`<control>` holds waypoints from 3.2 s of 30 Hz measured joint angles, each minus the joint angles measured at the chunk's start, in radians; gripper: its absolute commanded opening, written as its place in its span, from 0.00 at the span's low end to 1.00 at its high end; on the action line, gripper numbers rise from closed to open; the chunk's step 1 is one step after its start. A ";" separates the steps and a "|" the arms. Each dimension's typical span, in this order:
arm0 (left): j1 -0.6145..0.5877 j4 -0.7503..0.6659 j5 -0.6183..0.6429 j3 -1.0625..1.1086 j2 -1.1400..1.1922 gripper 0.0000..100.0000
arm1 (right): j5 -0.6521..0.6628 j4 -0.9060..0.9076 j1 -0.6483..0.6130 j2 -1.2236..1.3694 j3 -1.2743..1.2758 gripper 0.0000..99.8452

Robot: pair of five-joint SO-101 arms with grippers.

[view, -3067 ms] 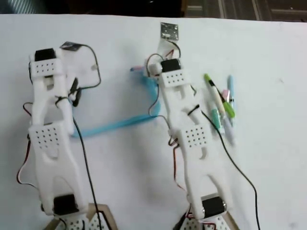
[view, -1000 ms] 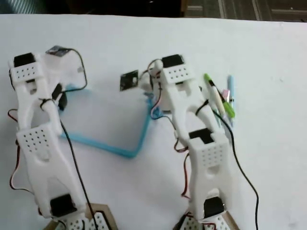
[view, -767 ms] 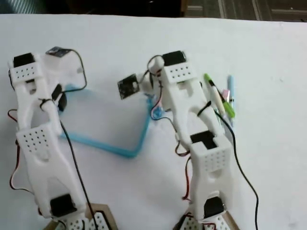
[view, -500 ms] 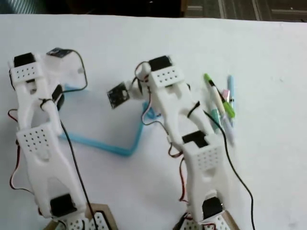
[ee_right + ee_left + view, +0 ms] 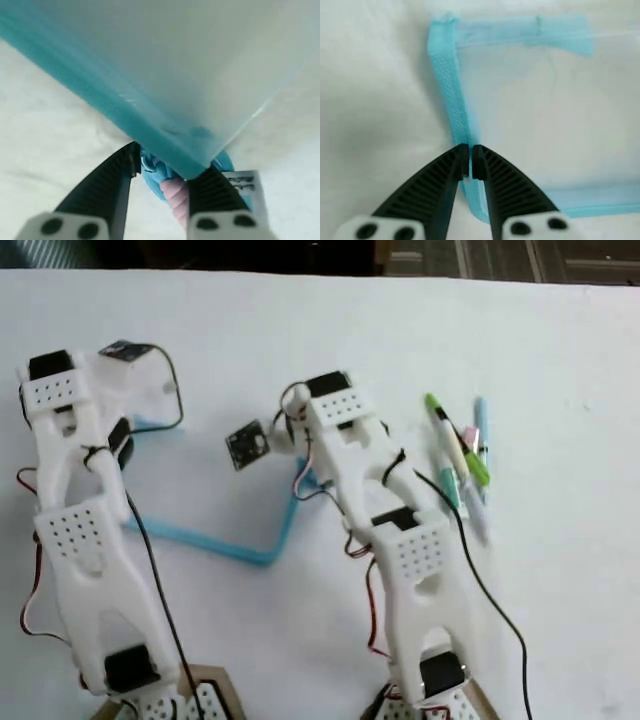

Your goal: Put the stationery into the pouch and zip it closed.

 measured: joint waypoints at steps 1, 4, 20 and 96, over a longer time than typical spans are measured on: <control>0.000 0.000 -0.002 0.000 0.000 0.05 | -0.035 0.014 0.000 -0.008 0.002 0.02; 0.000 0.000 -0.002 0.000 0.000 0.05 | -0.170 0.086 0.000 -0.038 0.014 0.02; 0.150 0.000 0.100 0.002 -0.330 0.16 | -1.286 0.238 0.032 -0.109 0.018 0.02; -0.221 0.002 0.503 0.267 -1.125 0.16 | -1.372 0.184 -0.453 -0.166 -0.784 0.02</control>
